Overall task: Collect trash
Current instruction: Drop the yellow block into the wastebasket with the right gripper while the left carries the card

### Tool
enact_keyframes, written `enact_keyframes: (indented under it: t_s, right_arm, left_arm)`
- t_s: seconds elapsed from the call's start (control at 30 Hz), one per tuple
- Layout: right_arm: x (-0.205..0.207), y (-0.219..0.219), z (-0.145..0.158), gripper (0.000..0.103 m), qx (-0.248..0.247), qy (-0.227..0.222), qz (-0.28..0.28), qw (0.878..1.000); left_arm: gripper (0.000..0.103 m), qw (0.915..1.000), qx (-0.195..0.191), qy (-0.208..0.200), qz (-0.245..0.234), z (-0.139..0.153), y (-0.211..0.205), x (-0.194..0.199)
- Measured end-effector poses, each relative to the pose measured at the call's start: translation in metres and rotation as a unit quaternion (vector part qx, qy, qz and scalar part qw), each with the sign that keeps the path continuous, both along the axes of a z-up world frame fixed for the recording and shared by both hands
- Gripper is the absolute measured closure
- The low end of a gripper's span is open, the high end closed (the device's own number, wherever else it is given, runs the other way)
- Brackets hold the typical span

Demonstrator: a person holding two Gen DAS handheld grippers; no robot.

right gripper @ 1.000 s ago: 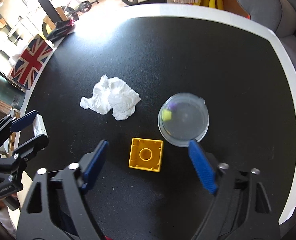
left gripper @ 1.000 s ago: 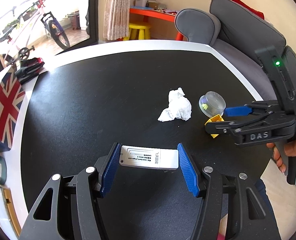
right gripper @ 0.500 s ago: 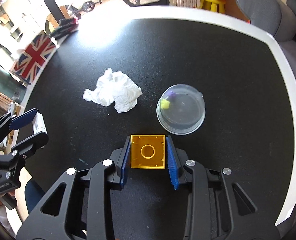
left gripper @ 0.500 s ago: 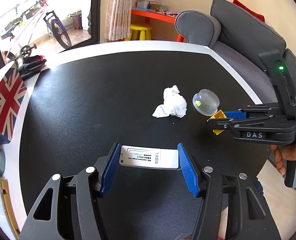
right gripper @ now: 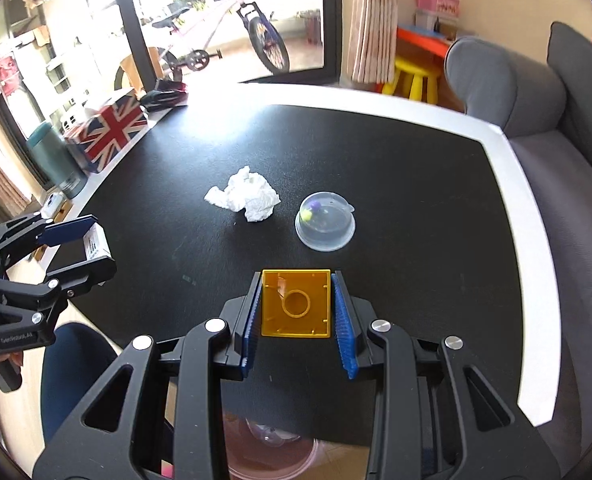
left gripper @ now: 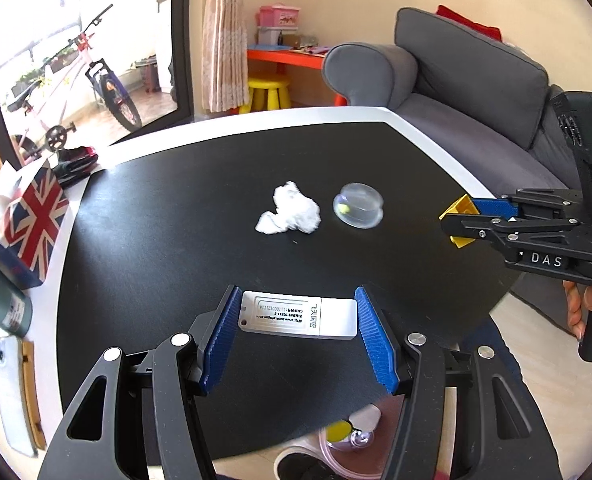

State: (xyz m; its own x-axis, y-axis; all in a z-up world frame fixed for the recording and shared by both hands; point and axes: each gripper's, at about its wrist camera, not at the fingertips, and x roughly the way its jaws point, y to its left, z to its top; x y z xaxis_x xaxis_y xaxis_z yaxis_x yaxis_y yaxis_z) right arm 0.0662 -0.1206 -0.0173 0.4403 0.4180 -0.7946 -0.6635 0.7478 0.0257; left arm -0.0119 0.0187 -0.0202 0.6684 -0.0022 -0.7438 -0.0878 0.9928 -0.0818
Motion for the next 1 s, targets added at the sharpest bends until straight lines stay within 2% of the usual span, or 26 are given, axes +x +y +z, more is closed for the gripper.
enact_keyframes:
  t_s: [0.17,0.3,0.47,0.77,1.0]
  right_arm:
    - [-0.03,-0.025,0.002,0.07,0.004,-0.02,0.005,1.0]
    - [-0.054,-0.044,-0.001,0.07,0.012,-0.027,0.008,1.0]
    - [-0.08,-0.064,-0.008,0.07,0.029,-0.019,0.013,0.999]
    - [-0.12,-0.079,-0.056,0.07,0.014,0.041,0.043,0.998]
    - [-0.121,-0.074,-0.089,0.07,0.01,0.094,0.057,0.994]
  left_arm:
    - [0.046,0.9998,0.008,-0.006,-0.019,-0.004,-0.025,-0.025]
    - [0.046,0.9995,0.0,-0.012,-0.029,-0.007,-0.041,-0.043]
    - [0.046,0.9991,-0.013,-0.015,-0.038,-0.014,-0.058,-0.063]
    - [0.046,0.9982,-0.04,0.021,-0.039,-0.054,-0.075,-0.087]
    - [0.046,0.9967,-0.059,0.04,-0.039,-0.072,-0.078,-0.094]
